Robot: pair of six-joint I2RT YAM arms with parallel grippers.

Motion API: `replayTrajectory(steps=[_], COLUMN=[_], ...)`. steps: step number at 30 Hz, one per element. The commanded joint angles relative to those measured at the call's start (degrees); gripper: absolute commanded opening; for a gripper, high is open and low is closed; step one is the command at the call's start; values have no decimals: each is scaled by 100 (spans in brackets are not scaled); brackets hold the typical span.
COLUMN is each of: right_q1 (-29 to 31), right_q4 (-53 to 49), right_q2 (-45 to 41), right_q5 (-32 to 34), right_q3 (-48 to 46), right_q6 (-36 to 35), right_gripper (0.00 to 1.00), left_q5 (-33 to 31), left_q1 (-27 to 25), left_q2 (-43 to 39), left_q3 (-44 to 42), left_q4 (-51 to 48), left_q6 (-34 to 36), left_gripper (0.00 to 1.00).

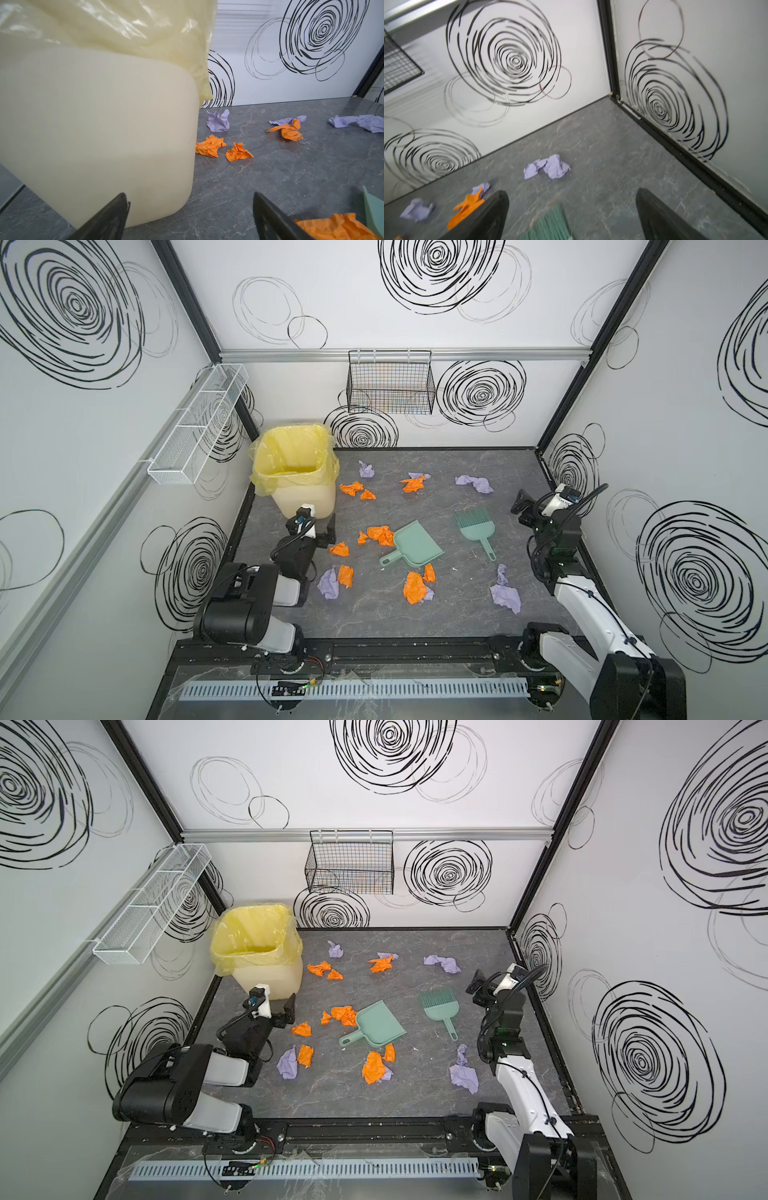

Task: Sweep away the paper scraps from the table
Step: 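Reach the right gripper down and grasp the green brush handle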

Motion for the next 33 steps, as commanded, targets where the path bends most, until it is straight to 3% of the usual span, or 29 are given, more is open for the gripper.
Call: replayTrajectory(steps=[1,7,13,19,33], right_q1=[231,728,1354,1406,1467], right_q4=[-1471,-2503,-2900,-3341,-3101], right_q2=[-308,-85,895,2041,2694], right_q5=[-426,-454,-1,144,-115], right_q3=[73,293,471,889,831], right_q6=[-9,-121,-235,-109,-177], right_gripper=[100,100,95,90,85], left_q5=[124,129,140,172,209], left_q1=[40,38,40,49,63], left_q2=[35,39,35,36,48], left_q3=[55,62,65,68,69], left_q4=[417,402,398,400,418], left_q6=[19,23,22,19,1], left_gripper=[96,96,96,96,96])
